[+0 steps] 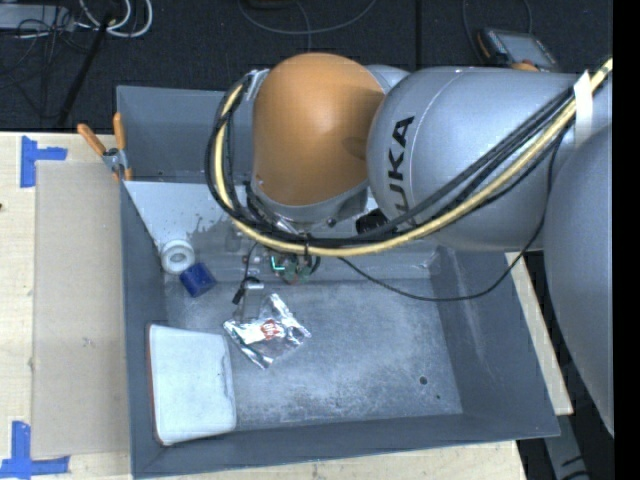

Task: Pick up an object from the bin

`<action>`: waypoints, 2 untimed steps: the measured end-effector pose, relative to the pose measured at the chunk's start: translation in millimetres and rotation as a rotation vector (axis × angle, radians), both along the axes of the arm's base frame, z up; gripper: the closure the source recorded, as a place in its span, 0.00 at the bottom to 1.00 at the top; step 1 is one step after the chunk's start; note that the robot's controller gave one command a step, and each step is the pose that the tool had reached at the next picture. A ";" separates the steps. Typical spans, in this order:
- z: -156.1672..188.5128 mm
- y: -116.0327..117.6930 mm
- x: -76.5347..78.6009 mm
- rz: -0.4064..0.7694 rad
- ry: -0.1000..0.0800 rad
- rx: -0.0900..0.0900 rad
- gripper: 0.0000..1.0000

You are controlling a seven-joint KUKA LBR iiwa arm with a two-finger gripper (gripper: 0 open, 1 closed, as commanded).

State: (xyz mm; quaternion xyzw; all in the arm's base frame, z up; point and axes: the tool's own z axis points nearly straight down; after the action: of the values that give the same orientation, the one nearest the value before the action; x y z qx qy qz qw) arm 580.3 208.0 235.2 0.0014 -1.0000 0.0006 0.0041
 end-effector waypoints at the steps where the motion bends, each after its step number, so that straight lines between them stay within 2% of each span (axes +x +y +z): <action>1: -78.4 -42.9 -19.0 0.117 0.001 0.000 0.00; 2: -162.6 -80.6 -12.3 0.442 -0.004 0.003 0.00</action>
Offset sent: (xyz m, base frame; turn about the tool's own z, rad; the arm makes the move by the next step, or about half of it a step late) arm -0.0172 -0.0411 -0.0737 -0.1183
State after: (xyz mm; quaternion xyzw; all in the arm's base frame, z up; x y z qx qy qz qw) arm 568.0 127.5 72.6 0.2206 -0.9754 -0.0002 0.0019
